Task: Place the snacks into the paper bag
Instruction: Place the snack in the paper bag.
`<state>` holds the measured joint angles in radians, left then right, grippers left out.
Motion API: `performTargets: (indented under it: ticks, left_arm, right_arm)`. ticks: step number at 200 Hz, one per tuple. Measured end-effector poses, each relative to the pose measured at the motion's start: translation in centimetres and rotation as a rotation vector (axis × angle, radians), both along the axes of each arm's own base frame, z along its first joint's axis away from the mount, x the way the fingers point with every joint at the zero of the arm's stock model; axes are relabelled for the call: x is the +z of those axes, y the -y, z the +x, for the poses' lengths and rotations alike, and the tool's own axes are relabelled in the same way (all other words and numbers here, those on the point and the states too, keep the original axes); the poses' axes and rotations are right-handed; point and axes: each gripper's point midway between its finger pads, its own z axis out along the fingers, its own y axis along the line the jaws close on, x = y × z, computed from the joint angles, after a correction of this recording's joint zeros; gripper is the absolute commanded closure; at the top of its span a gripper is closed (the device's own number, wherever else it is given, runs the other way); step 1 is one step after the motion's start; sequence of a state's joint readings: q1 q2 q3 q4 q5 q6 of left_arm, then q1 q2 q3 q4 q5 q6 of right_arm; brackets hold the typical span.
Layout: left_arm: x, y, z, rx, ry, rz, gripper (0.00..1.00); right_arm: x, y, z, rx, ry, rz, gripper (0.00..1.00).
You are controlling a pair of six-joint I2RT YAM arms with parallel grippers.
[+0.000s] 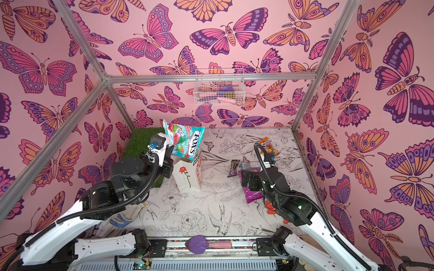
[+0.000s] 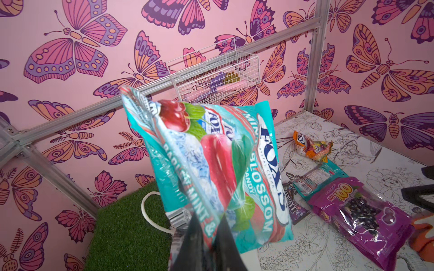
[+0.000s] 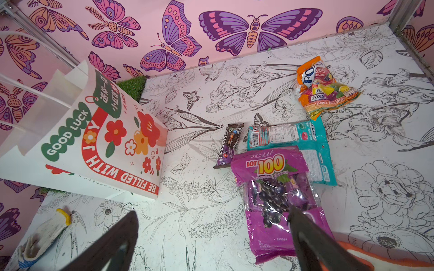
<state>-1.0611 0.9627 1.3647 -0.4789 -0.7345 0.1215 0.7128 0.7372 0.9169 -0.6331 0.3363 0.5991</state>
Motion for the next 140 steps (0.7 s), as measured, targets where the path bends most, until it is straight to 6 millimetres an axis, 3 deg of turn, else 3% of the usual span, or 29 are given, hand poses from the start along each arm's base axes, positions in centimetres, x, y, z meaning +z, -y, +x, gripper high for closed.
performTargets:
  ticks: [66,140]
  left_arm:
    - [2.0,-2.2,0.1,0.088,0.064,-0.001,1.00]
    - [2.9,-2.8,1.0,0.176,0.109,0.064,1.00]
  right_arm:
    - [0.0,0.0,0.0,-0.002,-0.001,0.003,0.00]
    - [0.0,0.1,0.0,-0.007,-0.001,0.005,0.00]
